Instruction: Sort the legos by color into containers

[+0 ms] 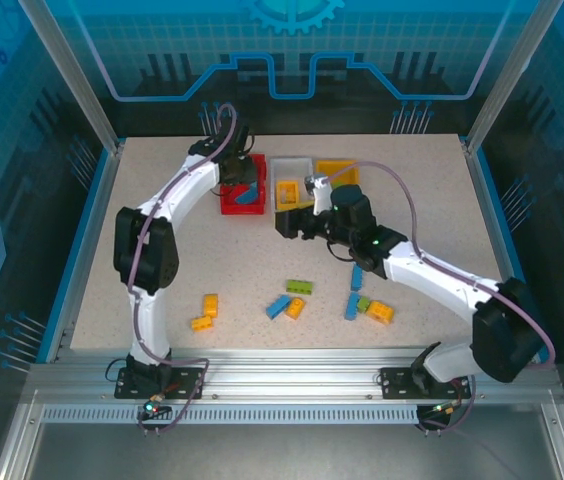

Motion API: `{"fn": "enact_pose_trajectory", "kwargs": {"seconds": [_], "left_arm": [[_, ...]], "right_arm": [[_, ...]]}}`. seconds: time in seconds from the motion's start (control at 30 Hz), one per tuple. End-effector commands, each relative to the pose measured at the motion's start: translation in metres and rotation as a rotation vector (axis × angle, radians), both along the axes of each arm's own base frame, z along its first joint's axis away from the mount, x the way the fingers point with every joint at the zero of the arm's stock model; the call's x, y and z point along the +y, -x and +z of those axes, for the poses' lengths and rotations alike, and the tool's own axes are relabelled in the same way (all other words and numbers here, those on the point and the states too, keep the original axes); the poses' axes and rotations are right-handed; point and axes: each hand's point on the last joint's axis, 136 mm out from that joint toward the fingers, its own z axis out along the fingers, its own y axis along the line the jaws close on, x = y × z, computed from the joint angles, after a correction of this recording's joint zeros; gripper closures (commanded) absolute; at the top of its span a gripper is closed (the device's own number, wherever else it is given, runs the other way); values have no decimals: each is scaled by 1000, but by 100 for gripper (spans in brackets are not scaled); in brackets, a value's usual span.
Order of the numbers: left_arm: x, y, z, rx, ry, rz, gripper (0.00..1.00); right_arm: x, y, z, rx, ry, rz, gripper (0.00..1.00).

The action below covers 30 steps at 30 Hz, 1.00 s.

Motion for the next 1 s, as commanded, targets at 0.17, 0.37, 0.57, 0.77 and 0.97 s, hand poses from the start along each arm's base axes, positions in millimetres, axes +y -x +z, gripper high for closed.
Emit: {"fn": "enact_pose_trajectory", "kwargs": {"seconds": [0.17, 0.37, 0.57, 0.77, 0.97], "left_arm": [[23, -37, -31, -11, -76, 36, 72], [20, -45, -46, 11, -68, 30, 68], [20, -37, -46, 35, -59, 30, 49], [7, -29, -11, -16, 7, 12, 50], [-25, 6, 52, -119, 122, -23, 52]], "right_arm": [[32, -46, 26, -115, -109, -48, 20], [39, -52, 18, -85, -108, -56, 20], [24, -42, 12, -62, -78, -86, 19], [-11, -21, 7, -15, -9, -172, 20], [-126, 25, -41, 303, 264, -602, 24]]}}
